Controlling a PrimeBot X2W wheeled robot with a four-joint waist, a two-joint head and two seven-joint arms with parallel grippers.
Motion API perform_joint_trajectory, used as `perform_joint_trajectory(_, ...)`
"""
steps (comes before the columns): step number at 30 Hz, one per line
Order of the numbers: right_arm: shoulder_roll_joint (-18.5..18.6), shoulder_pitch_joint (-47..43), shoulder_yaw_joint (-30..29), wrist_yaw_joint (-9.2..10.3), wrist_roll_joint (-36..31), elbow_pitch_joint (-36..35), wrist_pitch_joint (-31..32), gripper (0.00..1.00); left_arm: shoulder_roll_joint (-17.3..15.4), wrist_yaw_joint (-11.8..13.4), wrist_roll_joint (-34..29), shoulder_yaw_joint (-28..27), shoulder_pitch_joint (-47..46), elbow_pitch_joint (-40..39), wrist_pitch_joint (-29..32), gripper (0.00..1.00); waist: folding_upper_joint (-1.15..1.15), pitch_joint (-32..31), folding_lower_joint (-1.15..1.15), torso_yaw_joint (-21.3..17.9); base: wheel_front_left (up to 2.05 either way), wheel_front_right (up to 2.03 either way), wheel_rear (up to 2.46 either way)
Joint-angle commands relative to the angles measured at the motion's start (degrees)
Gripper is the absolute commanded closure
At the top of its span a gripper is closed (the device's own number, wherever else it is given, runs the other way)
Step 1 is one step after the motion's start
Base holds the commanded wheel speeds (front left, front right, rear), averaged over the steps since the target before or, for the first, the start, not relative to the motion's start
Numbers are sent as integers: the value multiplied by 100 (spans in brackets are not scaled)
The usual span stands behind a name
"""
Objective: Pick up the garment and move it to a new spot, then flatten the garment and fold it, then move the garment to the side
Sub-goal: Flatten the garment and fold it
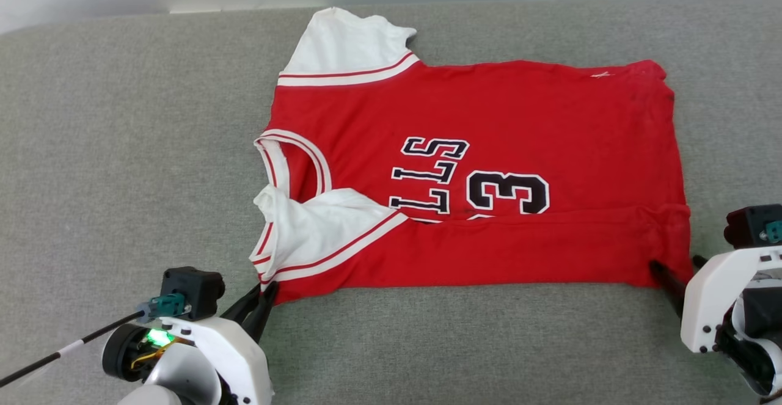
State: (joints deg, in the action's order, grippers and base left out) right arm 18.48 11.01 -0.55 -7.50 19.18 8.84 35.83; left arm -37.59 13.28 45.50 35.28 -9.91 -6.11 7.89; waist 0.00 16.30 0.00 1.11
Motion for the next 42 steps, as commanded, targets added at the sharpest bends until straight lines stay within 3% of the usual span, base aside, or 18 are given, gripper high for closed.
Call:
perform_joint_trajectory(1,-84,47,-6,2,24,106,15,0,-9,-8,-37,35,-50,-75,8,100,0,68,0,69,0,0,0)
perform_joint_trajectory(5,-128,51,21,2,38,370,102,0,32,-1,-103,70,-100,-163,-29,100,0,190,0,179,0,0,0)
perform_joint_trajectory(6,-127,26,44,2,41,434,140,25,35,-13,-111,86,-102,-161,-27,100,0,207,0,194,0,0,0)
perform_joint_trajectory(7,-137,-5,53,2,47,495,161,70,33,-17,-120,93,-96,-147,-21,100,0,215,0,205,0,0,0)
perform_joint_trajectory(8,-133,-22,57,2,46,540,159,100,12,-22,-137,113,-86,-121,-3,100,0,218,0,214,0,0,0)
perform_joint_trajectory(16,70,-165,-69,5,129,436,107,100,-77,-26,-305,336,13,187,94,100,0,-52,0,140,0,0,0)
perform_joint_trajectory(28,373,-1104,-394,6,428,-599,501,100,-356,2,12,379,765,135,101,100,0,-488,0,9,0,0,0)
perform_joint_trajectory(33,308,-1614,-609,7,441,-964,811,100,-497,-40,85,410,975,84,130,100,0,-550,0,28,0,0,0)
perform_joint_trajectory(40,126,-1843,-589,6,338,-1060,905,100,-332,-156,144,545,1024,322,91,100,0,-604,0,-7,0,0,0)
perform_joint_trajectory(41,108,-1826,-587,6,328,-1035,904,100,-297,-189,166,548,1008,357,67,96,0,-612,0,-14,0,0,0)
perform_joint_trajectory(42,96,-1788,-604,6,312,-1017,890,97,-287,-228,136,558,965,372,34,30,0,-623,0,-21,0,0,0)
